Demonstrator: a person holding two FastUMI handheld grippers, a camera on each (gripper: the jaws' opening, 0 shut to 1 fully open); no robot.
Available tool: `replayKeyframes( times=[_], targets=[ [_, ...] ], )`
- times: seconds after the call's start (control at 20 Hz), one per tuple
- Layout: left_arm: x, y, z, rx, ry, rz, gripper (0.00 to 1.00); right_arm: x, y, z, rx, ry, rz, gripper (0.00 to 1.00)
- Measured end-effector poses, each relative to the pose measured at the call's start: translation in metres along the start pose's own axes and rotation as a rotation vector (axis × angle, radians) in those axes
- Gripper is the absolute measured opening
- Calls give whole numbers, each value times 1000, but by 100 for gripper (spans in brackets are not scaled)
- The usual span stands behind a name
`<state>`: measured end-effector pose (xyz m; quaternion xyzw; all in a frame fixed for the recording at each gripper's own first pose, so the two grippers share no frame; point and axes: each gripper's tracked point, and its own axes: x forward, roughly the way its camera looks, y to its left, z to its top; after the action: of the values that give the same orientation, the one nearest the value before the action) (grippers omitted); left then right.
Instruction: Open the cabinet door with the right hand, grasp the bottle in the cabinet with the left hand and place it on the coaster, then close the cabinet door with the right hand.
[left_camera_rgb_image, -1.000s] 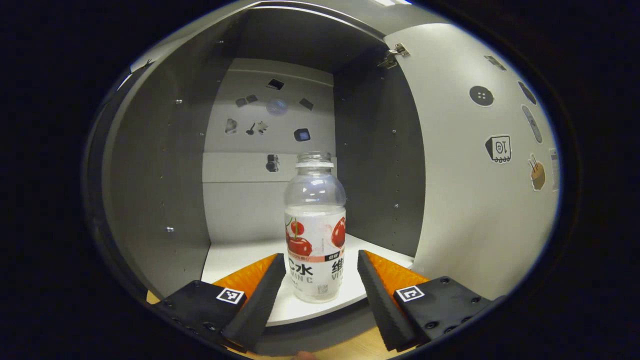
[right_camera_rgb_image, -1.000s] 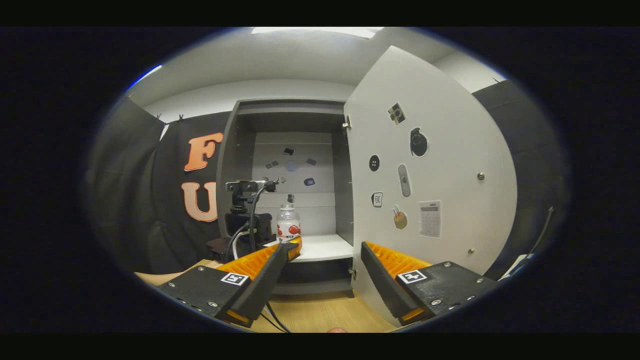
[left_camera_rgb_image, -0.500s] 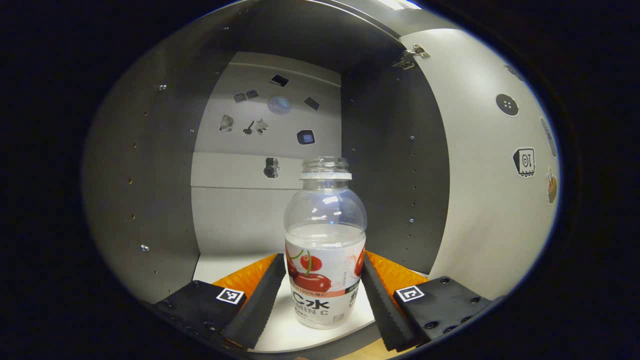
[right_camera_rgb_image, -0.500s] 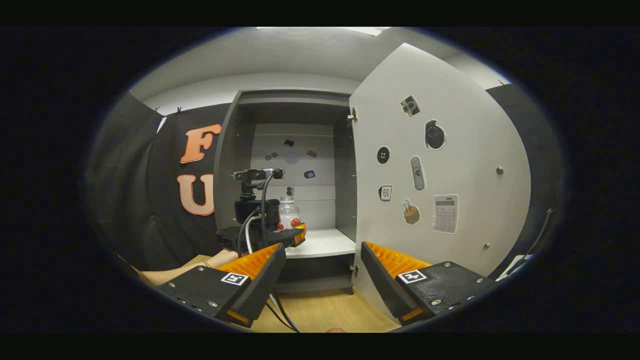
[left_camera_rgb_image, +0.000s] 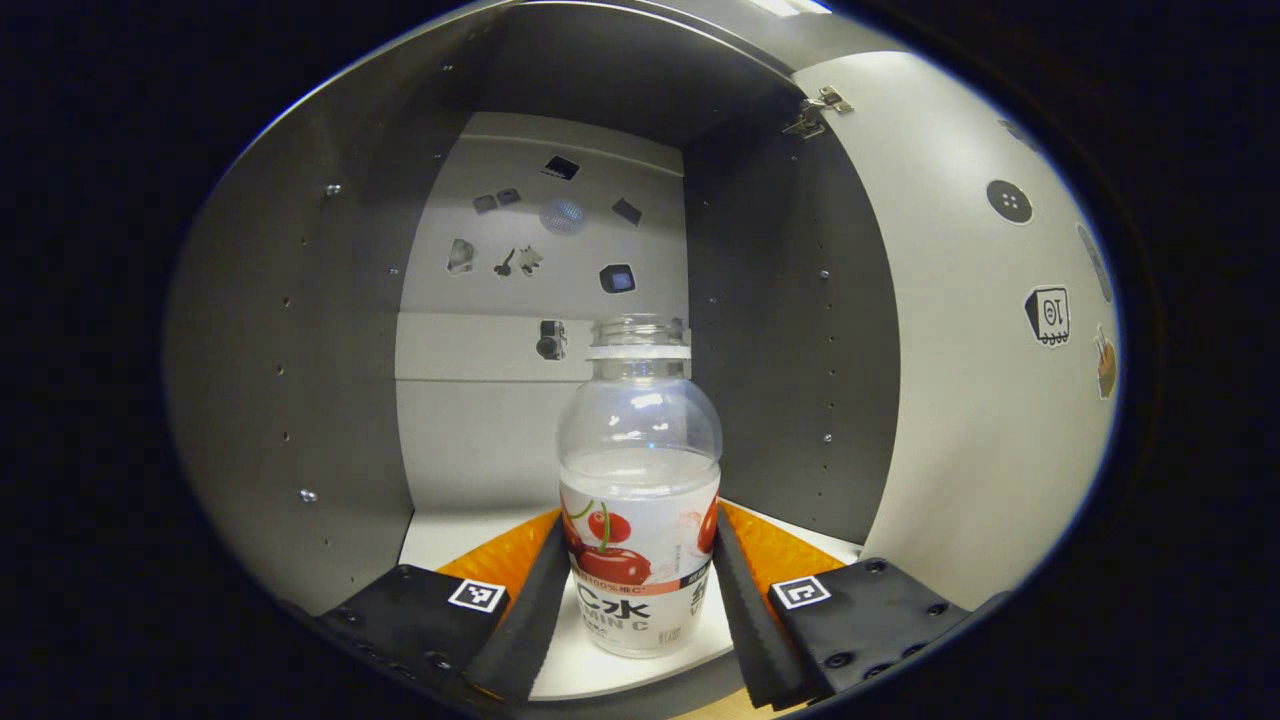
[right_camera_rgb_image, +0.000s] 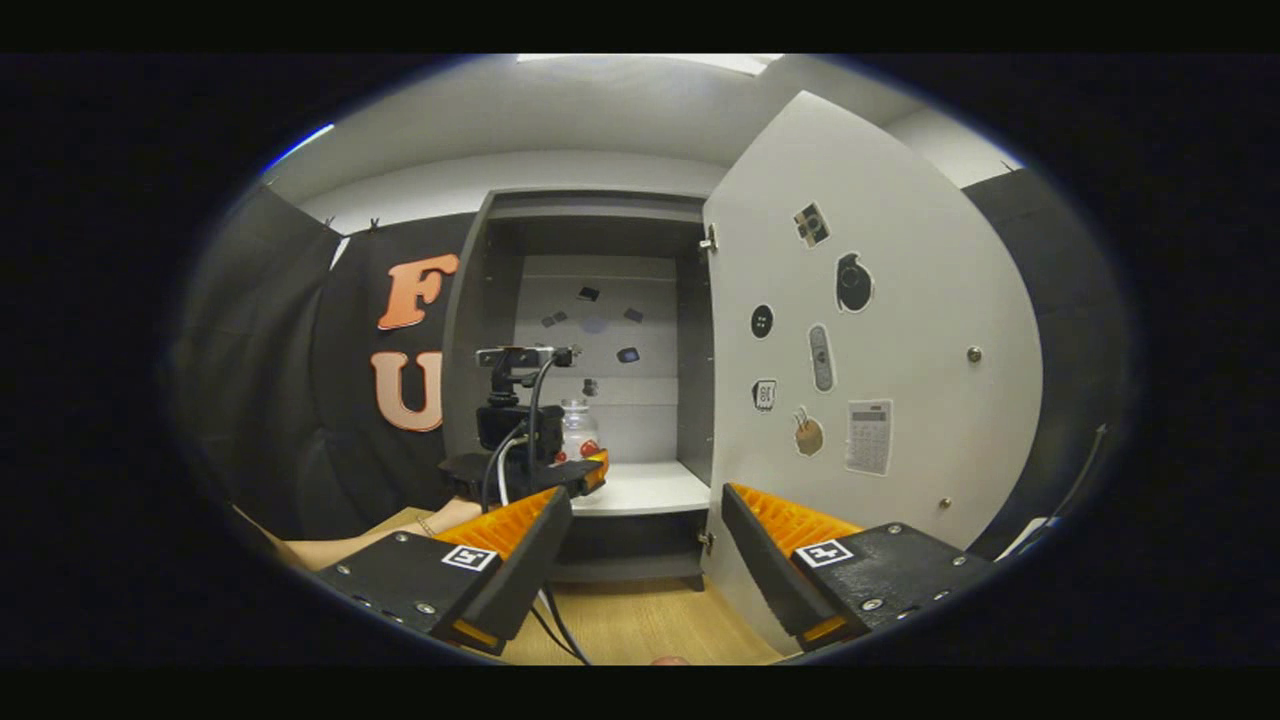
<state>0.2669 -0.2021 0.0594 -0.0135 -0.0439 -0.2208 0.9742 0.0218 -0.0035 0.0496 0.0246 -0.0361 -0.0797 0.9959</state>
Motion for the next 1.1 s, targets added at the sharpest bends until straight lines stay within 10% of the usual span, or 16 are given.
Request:
replayKeyframes(
  times=[1.1],
  targets=[
    [-264,-10,-18,23,-34,237,82,-109,-18,-34,-72,3,183,93]
  ],
)
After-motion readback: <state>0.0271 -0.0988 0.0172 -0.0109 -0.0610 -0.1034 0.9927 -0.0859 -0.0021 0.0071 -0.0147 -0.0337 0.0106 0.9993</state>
